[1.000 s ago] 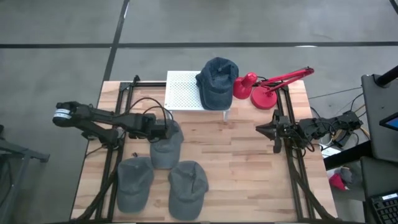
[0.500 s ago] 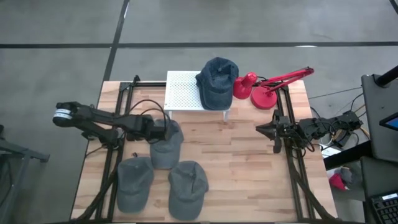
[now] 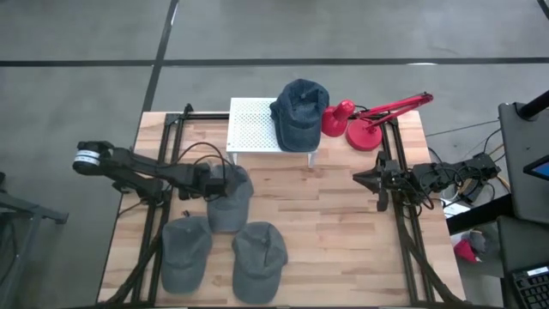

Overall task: Pick & Place hat
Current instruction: Put the top gray cap on the shelf

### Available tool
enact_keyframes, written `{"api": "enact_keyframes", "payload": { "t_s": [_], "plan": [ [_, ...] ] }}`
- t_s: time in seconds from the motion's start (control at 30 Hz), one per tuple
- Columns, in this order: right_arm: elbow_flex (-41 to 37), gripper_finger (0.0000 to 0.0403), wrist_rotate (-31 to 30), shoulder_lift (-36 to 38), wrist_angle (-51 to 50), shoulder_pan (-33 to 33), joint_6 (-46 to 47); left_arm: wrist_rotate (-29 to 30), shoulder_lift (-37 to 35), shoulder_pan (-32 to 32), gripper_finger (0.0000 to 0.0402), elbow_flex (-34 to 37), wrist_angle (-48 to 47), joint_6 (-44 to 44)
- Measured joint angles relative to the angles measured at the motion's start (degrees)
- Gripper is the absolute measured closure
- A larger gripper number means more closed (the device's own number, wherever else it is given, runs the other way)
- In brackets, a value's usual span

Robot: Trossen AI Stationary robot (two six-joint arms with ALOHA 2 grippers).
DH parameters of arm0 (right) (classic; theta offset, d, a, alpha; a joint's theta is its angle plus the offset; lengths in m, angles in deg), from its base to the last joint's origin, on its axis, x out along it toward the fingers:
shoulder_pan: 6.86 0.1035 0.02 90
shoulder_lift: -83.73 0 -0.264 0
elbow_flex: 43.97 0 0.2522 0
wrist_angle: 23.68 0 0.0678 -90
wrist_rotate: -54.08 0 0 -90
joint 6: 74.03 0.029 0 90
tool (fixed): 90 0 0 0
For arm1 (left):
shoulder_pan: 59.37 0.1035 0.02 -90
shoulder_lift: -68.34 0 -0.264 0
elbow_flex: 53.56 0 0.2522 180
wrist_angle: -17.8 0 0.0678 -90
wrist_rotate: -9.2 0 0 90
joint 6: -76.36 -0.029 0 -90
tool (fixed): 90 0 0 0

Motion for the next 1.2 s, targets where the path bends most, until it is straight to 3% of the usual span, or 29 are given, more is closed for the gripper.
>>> {"api": "enact_keyframes", "payload": {
  "t_s": [0.2,0.63,1.0,1.2],
  "plan": [
    [0.0,0.0360,0.0,0.0,0.0,0.0,0.0,-0.3,0.0,0.0,0.0161,1.4,2.0,0.0],
    [0.0,0.0360,0.0,0.0,0.0,0.0,0.0,1.8,-0.1,0.0,0.0386,2.5,2.6,0.0],
    [0.0,0.0360,0.0,0.0,0.0,0.0,0.0,1.8,-5.6,-0.1,0.0399,2.3,3.6,-0.1],
    [0.0,0.0360,0.0,0.0,0.0,0.0,0.0,1.5,-11.3,-0.1,0.0400,-0.5,3.6,-6.0]
  ]
}}
